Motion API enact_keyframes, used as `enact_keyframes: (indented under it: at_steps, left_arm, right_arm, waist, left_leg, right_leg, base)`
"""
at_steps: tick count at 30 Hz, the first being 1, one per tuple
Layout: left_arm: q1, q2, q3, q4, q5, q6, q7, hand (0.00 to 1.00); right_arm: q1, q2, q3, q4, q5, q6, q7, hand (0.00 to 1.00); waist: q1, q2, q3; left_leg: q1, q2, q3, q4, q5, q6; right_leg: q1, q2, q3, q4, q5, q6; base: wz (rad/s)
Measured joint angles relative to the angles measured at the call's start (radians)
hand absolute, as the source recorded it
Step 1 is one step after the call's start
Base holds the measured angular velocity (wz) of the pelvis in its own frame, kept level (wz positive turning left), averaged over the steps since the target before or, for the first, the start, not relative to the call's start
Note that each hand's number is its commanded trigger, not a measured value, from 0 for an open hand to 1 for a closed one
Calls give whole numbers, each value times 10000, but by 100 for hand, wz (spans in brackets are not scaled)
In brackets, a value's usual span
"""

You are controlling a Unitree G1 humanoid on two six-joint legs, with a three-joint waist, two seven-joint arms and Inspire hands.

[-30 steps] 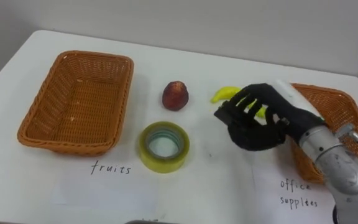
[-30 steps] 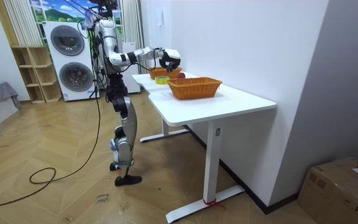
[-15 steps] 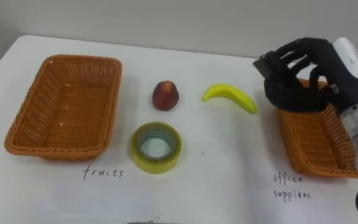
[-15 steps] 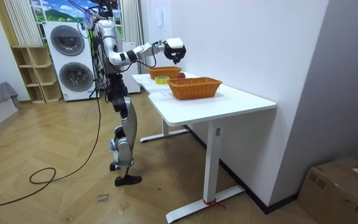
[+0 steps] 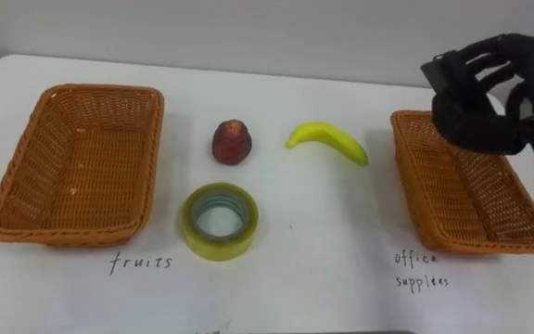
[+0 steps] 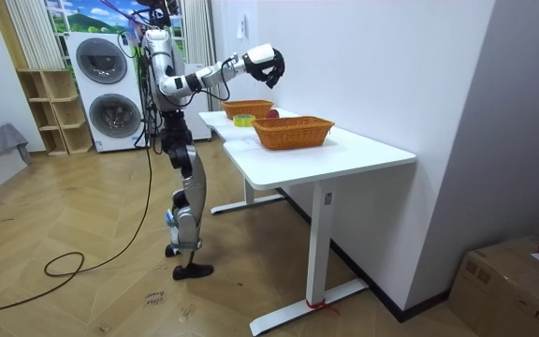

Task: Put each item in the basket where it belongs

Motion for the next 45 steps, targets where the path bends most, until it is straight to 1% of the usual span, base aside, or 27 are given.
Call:
enact_keyframes:
  at_steps: [4,10,16,22,25,31,36,41,45]
  left_arm:
    - [103,26,-3,0,51,24,-2,0]
    - [133,24,14,-14,140,61,-12,0]
    - [166,-85,207,-324,369,101,-95,0]
    - [157,-86,248,-482,394,97,-166,0]
    - [164,-83,324,-474,395,97,-165,0]
    - [148,-84,322,-462,392,97,-166,0]
    - [153,-86,291,-374,350,95,-166,0]
    - [146,-85,292,-374,352,95,-157,0]
    - [122,-86,283,-382,352,96,-157,0]
  right_arm:
    - [236,-102,-39,578,404,-15,-193,100]
    - [576,-102,-46,806,453,12,-192,100]
    - [600,-102,-276,910,450,11,-197,100]
    - [829,-101,-292,1076,449,6,-254,100]
    - [973,-99,-291,1131,446,6,-378,100]
    - [989,-99,-290,1198,402,6,-465,100]
    - [989,-99,-234,1781,320,-70,-542,100]
    - [989,-99,110,2082,326,-71,-527,100]
    - [989,-99,198,2213,329,-85,-519,100]
  waist:
    - [-31,-48,-16]
    - [-19,-19,1]
    - [-3,7,-11]
    - [66,51,-74]
    - [82,65,-69]
    - [78,93,-56]
    - [113,90,-51]
    - [133,142,-18]
    - [145,193,-8]
  left_leg:
    - [3,5,12,3,-1,-2]
    - [-5,12,95,-4,-2,-2]
    - [-17,12,106,-6,-3,-2]
    - [-5,10,108,-5,-2,-2]
    - [-6,9,106,7,-1,-1]
    - [-9,13,93,-2,-2,-2]
    - [-3,6,80,-4,-2,-2]
    - [-3,11,80,-22,-2,-2]
    - [1,8,84,-30,-2,-2]
  right_leg:
    - [-4,5,7,-6,0,0]
    - [-54,3,34,8,0,0]
    - [-76,11,54,13,0,-1]
    - [-70,6,54,8,0,0]
    - [-68,-3,45,5,0,0]
    - [-58,1,29,8,0,-1]
    - [-48,-1,24,9,0,-1]
    - [-60,9,18,1,0,-1]
    - [-62,6,23,-5,0,-1]
  base:
    - [0]
    - [-3]
    - [-1]
    - [0]
    - [0]
    - [0]
    - [0]
    - [0]
    - [0]
